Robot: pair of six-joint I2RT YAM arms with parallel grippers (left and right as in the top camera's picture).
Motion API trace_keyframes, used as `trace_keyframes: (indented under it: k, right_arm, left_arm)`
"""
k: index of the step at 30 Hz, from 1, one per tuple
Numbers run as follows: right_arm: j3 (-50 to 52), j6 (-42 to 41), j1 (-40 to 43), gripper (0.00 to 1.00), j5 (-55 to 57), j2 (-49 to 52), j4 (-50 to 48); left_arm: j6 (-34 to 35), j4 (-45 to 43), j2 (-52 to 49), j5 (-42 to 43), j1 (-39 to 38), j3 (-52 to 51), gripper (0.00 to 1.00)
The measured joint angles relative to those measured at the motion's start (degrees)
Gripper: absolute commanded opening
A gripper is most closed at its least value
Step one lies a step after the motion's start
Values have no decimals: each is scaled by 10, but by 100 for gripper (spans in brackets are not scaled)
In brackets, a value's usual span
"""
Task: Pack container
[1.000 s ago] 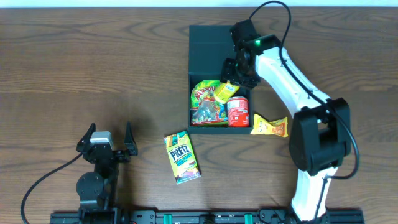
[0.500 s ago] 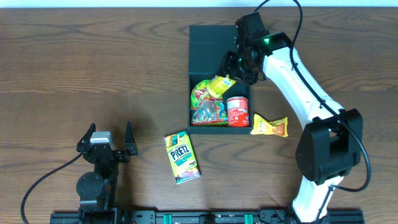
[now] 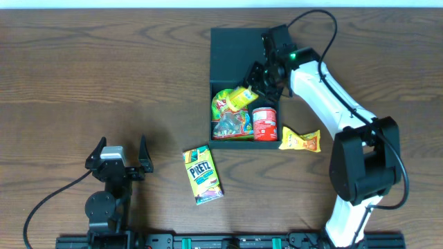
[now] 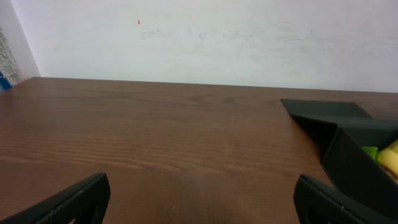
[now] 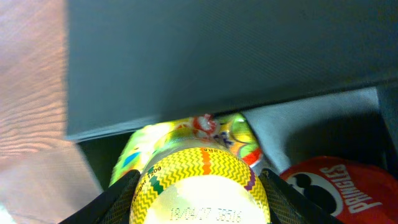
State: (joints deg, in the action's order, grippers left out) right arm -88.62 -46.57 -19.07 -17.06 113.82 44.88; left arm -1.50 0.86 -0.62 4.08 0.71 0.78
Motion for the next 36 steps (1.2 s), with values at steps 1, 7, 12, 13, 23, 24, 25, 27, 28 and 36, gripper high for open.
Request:
trace_keyframes:
  k: [1,7,12,13,23,24,25,27,28,36]
  right_arm:
    - [7,-3,0,51,1,0,-2]
    - [22,-16,0,65,8,-3,-11]
    - [28,-21,3,71,21,-3,-15]
    - [29,-20,3,72,25,-3,-14]
    - [32,-17,5,75,75,-58,6]
    - [32,-16,5,74,81,-72,10]
    - [32,-14,5,72,85,-85,13]
    - [32,-4,5,59,92,-111,16]
    - [32,2,5,50,97,-127,16]
    - [32,132,-48,2,107,-138,10]
  left_arm:
    - [0,0,0,0,0,0,95]
    - [0,0,0,0,0,0,95]
    - [0,0,0,0,0,0,95]
    - [0,0,0,0,0,0,95]
    - [0,0,0,0,0,0,95]
    - [0,0,0,0,0,0,95]
    - [0,0,0,0,0,0,95]
    - [0,0,0,0,0,0,95]
    - [0,0,0,0,0,0,95]
    - [0,0,0,0,0,0,95]
